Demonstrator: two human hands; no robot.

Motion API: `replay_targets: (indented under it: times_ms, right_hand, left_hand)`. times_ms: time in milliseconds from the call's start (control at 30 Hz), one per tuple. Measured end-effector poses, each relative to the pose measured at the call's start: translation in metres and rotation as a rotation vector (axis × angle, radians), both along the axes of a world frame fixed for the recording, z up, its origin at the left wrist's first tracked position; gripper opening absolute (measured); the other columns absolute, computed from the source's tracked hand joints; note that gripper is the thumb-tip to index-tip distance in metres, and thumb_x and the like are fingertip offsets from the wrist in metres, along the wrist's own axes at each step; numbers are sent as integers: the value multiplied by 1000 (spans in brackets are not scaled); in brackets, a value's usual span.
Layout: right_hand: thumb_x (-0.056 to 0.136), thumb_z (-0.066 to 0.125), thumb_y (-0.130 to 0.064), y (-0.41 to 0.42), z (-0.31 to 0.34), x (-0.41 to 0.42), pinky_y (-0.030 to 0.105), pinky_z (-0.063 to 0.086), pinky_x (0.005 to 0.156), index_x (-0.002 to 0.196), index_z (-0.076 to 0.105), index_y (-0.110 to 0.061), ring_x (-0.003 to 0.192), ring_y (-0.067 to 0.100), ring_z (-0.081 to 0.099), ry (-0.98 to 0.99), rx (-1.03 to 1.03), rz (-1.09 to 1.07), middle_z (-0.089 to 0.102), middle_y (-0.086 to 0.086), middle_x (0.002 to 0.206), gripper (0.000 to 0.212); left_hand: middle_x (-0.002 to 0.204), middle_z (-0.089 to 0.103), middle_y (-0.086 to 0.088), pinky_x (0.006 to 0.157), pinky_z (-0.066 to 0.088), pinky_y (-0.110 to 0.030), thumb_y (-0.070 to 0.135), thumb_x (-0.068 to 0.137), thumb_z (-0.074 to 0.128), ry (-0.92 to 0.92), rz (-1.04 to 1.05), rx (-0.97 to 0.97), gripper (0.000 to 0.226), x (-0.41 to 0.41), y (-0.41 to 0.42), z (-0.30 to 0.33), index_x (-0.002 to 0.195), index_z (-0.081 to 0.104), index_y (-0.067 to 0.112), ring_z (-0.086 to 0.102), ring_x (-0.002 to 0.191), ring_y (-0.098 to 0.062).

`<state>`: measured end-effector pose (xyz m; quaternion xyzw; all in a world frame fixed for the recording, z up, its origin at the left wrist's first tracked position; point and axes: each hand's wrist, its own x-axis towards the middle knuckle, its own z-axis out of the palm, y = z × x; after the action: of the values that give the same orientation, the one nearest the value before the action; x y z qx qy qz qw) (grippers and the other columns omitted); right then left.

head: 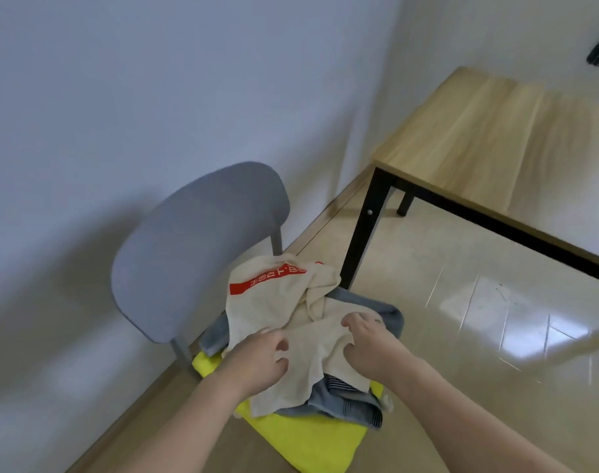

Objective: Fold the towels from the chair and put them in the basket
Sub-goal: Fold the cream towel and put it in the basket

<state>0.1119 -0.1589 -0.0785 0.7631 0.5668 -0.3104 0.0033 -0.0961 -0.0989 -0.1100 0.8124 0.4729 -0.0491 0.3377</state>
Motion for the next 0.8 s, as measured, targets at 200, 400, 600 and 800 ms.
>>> replay_targets:
  times_ms: [200,400,600,800]
  right_hand:
    - [81,57,-26,-27,-140,4,27,36,90,121,44,-19,112,24,42,-36,142,33,42,1,123,43]
    - [76,61,-21,-34,-170,25,29,35,98,128,42,-23,114,18,37,-88,328,210,37,-3,126,55]
    - [97,38,-14,-45,-166,24,35,48,86,119,58,-19,106,24,56,-286,514,60,59,3,118,30]
    - [96,39,-12,-70,-86,8,28,37,69,105,64,-10,86,23,52,-77,775,-373,61,6,94,27]
  left_hand:
    - [102,45,9,86,46,-34,59,70,56,3,-216,100,46,16,-29,-119,99,47,24,47,99,-13]
    - [86,37,6,69,34,-31,34,81,51,26,-350,281,21,18,-21,-138,85,34,23,43,85,-18]
    - [99,46,-3,75,45,-37,33,92,39,74,-283,643,15,24,-47,-154,96,43,18,49,98,-24]
    - [104,67,-6,71,43,-31,21,96,37,-241,137,515,23,-4,-25,-98,93,60,20,58,89,-26]
